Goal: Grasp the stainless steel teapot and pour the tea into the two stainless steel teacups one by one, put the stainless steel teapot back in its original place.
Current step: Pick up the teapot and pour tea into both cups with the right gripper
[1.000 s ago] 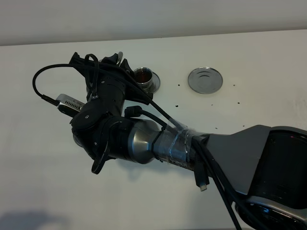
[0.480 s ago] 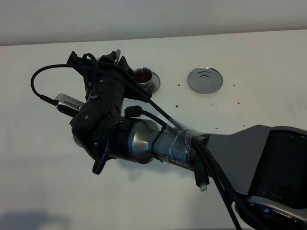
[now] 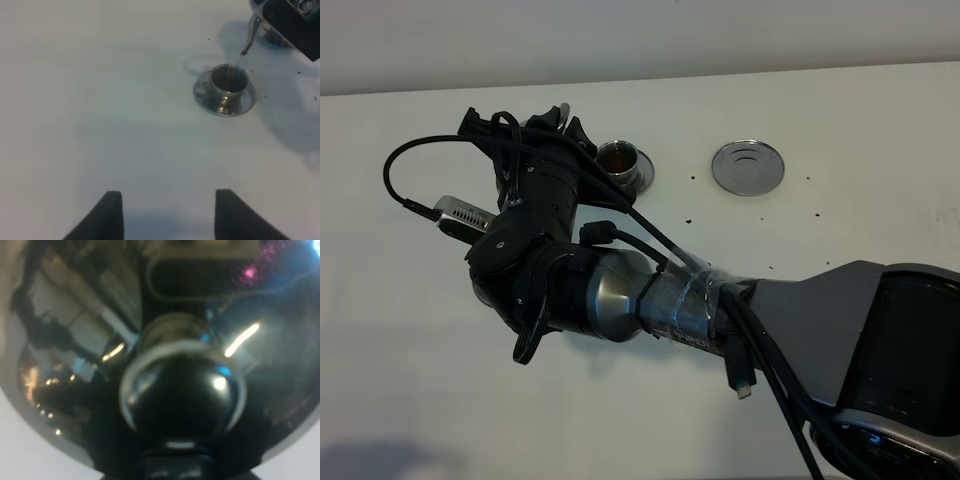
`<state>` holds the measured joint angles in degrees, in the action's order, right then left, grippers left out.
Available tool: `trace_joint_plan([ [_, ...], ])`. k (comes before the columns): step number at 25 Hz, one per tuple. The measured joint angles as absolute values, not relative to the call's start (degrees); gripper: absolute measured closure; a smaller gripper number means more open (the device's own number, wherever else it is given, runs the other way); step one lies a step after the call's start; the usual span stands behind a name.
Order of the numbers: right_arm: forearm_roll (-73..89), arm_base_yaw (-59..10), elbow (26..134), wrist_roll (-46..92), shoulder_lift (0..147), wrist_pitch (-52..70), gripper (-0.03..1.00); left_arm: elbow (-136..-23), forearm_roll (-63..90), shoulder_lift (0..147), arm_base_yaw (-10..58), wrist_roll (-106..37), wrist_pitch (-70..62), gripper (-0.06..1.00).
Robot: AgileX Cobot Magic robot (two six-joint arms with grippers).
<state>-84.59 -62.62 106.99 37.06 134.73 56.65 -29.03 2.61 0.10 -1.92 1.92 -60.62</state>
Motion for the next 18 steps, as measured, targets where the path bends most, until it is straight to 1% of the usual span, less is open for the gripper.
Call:
trace_joint_plan([
  [10,-83.82,-62.62,106.99,37.06,134.73,56.59,0.79,-29.03,2.61,0.1,-1.92,1.92,-60.62,0.49],
  [18,-74.14,-62.62,106.99,34.3,134.73,59.71,0.79,-29.03,2.61,0.1,-1.92,1.92,-60.62,0.49],
])
